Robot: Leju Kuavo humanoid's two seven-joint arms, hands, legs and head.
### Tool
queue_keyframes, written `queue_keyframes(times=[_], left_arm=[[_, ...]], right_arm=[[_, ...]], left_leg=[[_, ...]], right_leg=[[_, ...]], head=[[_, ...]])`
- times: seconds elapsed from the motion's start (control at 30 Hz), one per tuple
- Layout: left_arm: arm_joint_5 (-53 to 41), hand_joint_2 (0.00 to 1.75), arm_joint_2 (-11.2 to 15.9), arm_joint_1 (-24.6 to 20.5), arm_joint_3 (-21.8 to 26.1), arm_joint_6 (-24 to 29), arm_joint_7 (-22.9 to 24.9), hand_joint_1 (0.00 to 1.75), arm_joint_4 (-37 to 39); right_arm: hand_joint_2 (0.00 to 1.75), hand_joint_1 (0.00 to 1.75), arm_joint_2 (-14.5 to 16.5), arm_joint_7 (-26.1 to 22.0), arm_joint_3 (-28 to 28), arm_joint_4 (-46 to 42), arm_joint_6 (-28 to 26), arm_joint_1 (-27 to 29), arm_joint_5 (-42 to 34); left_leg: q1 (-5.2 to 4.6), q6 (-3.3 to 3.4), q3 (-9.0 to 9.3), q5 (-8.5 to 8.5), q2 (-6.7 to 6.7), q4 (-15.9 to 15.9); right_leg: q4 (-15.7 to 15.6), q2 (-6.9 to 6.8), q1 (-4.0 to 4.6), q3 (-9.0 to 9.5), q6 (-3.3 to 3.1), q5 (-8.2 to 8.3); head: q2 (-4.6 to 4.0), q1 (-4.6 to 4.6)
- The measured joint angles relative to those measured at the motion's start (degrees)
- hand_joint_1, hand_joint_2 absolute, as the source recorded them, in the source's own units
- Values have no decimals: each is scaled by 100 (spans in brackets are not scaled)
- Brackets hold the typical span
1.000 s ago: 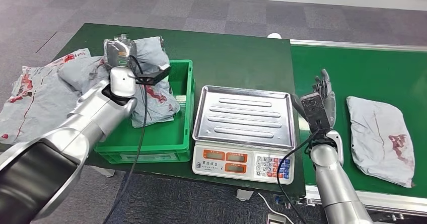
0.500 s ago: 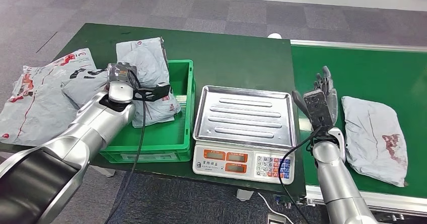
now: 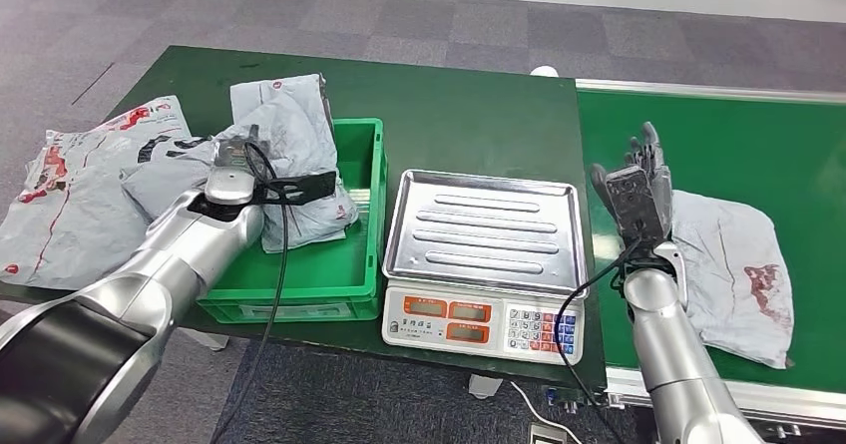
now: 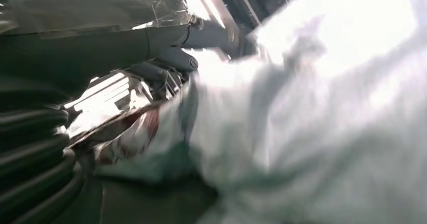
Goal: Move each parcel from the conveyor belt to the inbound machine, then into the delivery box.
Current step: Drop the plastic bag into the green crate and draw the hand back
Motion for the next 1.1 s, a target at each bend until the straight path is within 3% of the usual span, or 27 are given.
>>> queue_keyframes(times=[0.13,0.2,0.33,0.47,0.6,0.73,0.83,0.97,1.1], left_arm=[[1019,0,-78,12,636,1088,-1106,0,-157],[1395,0,-134,11,954,1296,-1480,0,-221],[1637,0,-183,10,1199,1345,-1666,0,-280],[2641,0,-417,12,2445,1461,-2574,0,-584],[2856,0,-534,31,2798,1574,-2879,0,-707],[3297,175,-705,69,3039,1461,-3273,0,-827],[3792,175,-865,122,3240,999,-3583,0,-870],[4705,175,-1132,294,3467,-80,-3964,0,-876],[5218,175,-1464,543,3586,-890,-4229,0,-829]], right_arm=[[0,0,-14,116,0,53,2,2,96],[0,0,-16,138,0,60,2,5,129],[0,0,-16,143,0,63,2,8,151],[0,0,-12,177,0,133,-22,12,296],[0,0,12,202,0,189,-45,3,358],[0,0,42,207,0,210,-48,2,400],[0,0,55,146,0,261,-22,-8,360],[175,0,93,31,0,408,73,-49,251],[175,0,184,105,0,636,-100,-105,488]], left_leg=[[0,2,-3,3,-5,1],[0,3,-5,3,-9,1],[-1,4,-6,3,-8,2],[-3,4,-7,0,-5,1],[-1,3,-7,1,-5,1],[-1,3,-8,1,-5,1],[-3,4,-9,1,-5,2],[-5,5,-10,0,-7,2],[-5,5,-10,-1,-9,2]], right_leg=[[0,-9,0,-1,0,0],[0,-13,-1,0,0,0],[0,-12,-1,0,0,0],[-1,-4,-3,-3,1,1],[0,-6,0,-4,1,1],[0,-6,-1,-3,1,1],[-1,-7,-3,-2,1,0],[-1,-8,-5,-2,1,0],[-1,-10,-4,-2,2,0]], head=[[0,0],[0,0],[0,1],[0,1],[1,0],[0,1],[1,1],[0,2],[0,1]])
